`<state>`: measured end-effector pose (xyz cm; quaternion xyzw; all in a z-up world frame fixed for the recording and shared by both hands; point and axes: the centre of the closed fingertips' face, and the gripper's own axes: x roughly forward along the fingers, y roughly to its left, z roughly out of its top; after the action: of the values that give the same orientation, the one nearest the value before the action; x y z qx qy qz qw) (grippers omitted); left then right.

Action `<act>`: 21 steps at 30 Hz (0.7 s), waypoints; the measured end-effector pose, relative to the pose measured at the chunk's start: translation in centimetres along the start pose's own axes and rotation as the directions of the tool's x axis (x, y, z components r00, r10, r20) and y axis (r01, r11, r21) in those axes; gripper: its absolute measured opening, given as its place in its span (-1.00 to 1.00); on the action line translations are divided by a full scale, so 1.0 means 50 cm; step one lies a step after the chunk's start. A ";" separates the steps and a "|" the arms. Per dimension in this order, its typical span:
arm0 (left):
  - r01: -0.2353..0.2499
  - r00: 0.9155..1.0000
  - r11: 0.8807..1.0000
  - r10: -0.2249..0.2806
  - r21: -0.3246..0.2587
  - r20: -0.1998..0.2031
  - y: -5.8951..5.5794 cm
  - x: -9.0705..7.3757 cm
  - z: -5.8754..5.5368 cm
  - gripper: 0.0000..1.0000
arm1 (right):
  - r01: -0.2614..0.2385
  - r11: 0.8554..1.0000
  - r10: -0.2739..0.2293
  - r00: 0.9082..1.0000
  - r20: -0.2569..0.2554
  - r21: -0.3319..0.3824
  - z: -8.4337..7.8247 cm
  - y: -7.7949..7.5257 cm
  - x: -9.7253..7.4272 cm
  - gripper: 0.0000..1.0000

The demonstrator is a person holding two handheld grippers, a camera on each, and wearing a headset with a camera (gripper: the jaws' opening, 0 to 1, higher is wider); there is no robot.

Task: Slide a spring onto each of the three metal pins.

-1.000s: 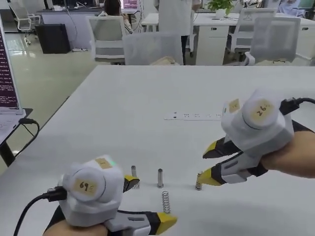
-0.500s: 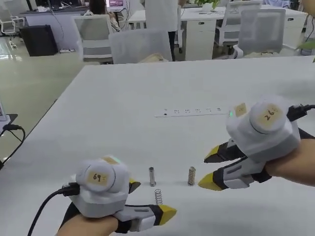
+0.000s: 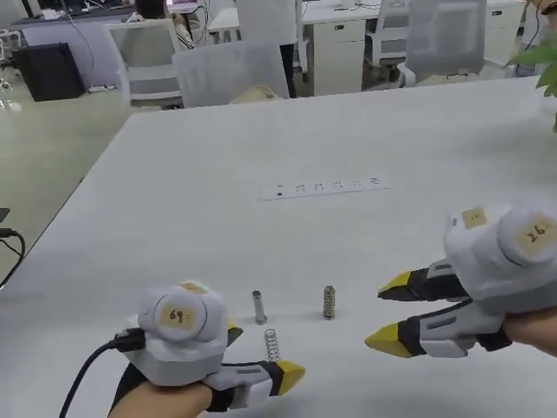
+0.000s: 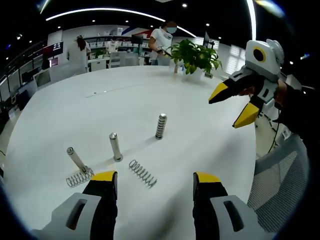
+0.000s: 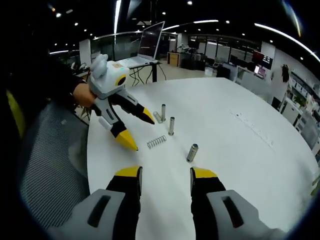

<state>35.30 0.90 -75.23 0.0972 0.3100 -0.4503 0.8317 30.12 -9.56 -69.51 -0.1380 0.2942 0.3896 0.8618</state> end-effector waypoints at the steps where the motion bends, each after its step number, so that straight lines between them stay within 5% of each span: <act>1: -0.006 1.000 1.000 0.006 0.002 -0.004 0.001 0.003 -0.002 0.12 | 0.003 1.000 -0.003 1.000 0.009 0.012 -0.006 -0.002 -0.004 -0.25; 21: -0.041 0.998 0.999 0.041 -0.006 -0.040 0.014 0.025 -0.022 -0.06 | 0.031 0.986 -0.048 0.994 0.099 0.164 -0.079 0.009 -0.013 0.25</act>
<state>35.89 0.91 -76.92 0.1095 0.3261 -0.4299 0.8348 27.87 -11.48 -72.25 -0.0530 0.2777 0.3536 0.8917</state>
